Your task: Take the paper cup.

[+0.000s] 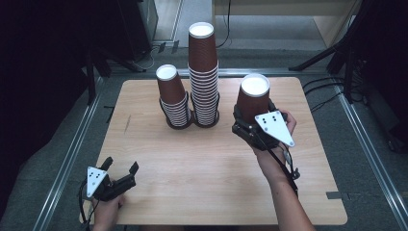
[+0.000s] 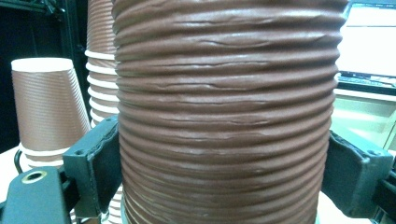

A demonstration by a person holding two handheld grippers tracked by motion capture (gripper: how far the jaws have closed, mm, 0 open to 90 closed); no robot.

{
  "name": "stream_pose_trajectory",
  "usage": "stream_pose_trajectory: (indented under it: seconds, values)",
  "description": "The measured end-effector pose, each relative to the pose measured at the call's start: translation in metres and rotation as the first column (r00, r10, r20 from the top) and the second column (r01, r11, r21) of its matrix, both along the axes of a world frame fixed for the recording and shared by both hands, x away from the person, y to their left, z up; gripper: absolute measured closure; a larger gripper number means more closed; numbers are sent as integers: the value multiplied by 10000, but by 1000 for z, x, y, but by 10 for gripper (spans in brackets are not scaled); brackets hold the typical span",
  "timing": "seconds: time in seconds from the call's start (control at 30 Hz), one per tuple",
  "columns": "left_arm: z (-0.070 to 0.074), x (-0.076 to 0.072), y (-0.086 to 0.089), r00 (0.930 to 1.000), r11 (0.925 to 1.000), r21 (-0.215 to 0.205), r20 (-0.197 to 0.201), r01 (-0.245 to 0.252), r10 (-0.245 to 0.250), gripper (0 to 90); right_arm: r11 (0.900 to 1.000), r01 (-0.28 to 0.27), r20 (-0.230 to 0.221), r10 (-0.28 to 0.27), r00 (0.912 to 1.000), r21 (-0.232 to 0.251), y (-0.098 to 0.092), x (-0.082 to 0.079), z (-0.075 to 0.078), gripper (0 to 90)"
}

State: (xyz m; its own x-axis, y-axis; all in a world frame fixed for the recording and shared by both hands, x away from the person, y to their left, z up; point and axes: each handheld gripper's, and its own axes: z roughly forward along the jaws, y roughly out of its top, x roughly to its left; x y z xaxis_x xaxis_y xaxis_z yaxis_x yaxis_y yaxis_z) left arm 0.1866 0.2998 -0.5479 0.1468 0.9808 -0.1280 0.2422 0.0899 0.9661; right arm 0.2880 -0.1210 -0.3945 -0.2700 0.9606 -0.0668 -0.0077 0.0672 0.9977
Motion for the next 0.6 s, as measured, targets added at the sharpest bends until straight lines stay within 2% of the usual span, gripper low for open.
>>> stream_pose_trajectory:
  seconds: [0.13,0.23,0.47,0.6]
  values:
    - [0,0,-2,10000,9999,141,-10,-16,16,22,10000,49,33,-49,10000,3,-7,-7,-10,125]
    - [0,1,-4,10000,9993,369,-55,-58,60,23,9999,165,-136,-164,9998,14,-15,-12,-22,125]
    - [1,0,-3,9995,9991,329,-147,-275,280,22,9997,234,-199,-234,9995,-18,-31,-23,-34,125]
    - [2,0,-3,9991,9988,316,-160,-381,387,22,9996,148,-179,-152,9997,-256,-36,-28,-41,125]
